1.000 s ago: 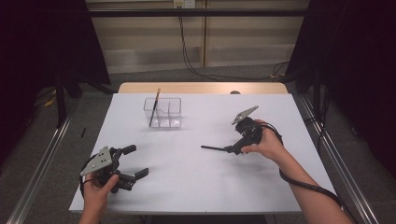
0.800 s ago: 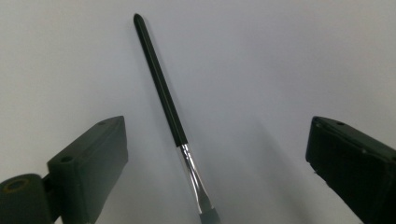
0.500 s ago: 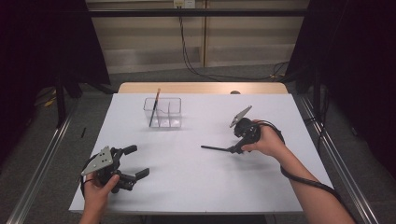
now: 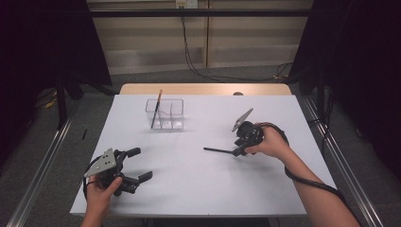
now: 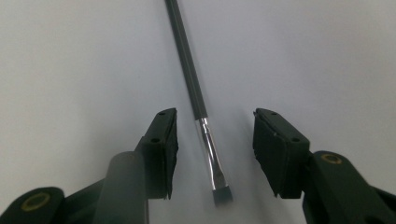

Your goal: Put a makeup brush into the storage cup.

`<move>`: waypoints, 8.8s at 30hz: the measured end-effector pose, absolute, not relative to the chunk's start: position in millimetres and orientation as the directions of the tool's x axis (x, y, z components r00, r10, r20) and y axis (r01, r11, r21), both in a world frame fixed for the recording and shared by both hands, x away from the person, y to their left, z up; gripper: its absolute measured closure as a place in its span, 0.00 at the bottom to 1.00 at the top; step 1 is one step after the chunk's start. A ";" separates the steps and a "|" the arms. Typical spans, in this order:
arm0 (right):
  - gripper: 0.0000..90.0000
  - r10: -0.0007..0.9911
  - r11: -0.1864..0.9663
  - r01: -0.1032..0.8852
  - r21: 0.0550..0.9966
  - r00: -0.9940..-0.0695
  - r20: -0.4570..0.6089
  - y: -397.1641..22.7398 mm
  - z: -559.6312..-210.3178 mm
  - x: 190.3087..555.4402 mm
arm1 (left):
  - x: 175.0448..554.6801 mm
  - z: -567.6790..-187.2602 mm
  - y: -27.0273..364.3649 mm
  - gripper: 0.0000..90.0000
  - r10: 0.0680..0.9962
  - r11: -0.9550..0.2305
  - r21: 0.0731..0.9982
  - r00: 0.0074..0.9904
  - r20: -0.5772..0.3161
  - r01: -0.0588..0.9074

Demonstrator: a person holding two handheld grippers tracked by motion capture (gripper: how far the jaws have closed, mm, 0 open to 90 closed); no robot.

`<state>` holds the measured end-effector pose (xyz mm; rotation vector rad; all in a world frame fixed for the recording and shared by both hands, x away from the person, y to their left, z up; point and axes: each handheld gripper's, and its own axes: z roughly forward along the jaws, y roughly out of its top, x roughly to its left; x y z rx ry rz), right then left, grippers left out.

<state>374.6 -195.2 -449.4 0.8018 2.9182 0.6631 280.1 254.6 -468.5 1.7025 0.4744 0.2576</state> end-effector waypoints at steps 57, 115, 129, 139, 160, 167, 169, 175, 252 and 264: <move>0.93 0.426 0.850 0.416 0.323 -0.904 0.042 -188.1 -452.0 368.4 | 281.5 -466.0 248.4 0.02 0.459 -0.149 0.975 0.885 -0.082 0.168; 0.93 0.221 0.900 0.224 0.374 -0.974 0.050 -142.1 -425.6 321.4 | 312.4 -432.0 158.9 0.00 0.278 -0.359 0.924 0.960 -0.026 0.129; 0.93 0.209 0.904 0.213 0.370 -0.977 0.051 -137.6 -424.4 319.4 | 313.9 -418.7 134.3 0.00 0.206 -0.533 0.839 0.979 0.002 0.111; 0.93 0.191 0.909 0.198 0.368 -0.980 0.056 -132.9 -421.2 317.8 | 315.8 -414.2 116.7 0.00 0.184 -0.627 0.769 0.983 -0.008 0.124; 0.93 0.167 0.906 0.174 0.387 -0.985 0.051 -131.6 -416.5 318.0 | 318.8 -406.2 91.0 0.29 0.131 -0.777 0.626 0.990 0.057 0.067; 0.93 0.162 0.907 0.168 0.386 -0.986 0.048 -131.0 -415.6 318.2 | 319.9 -405.8 85.2 0.49 0.113 -0.792 0.605 0.994 0.010 0.083; 0.93 0.166 0.906 0.173 0.387 -0.985 0.052 -130.7 -415.5 317.8 | 319.5 -405.8 83.7 0.52 0.091 -0.799 0.598 0.996 0.022 0.060; 0.93 0.153 0.905 0.159 0.394 -0.987 0.047 -130.2 -415.9 319.0 | 320.1 -406.0 80.6 0.62 0.068 -0.805 0.592 0.997 0.028 0.038; 0.74 0.117 0.825 0.122 0.552 -0.992 0.044 -133.0 -398.7 324.1 | 313.5 -424.7 83.0 0.94 0.040 -0.876 0.483 0.999 0.030 0.020; 0.21 0.215 0.702 0.227 0.675 -0.971 0.103 -144.9 -406.9 327.7 | 314.4 -423.4 87.9 0.94 0.064 -0.857 0.513 0.998 0.021 0.044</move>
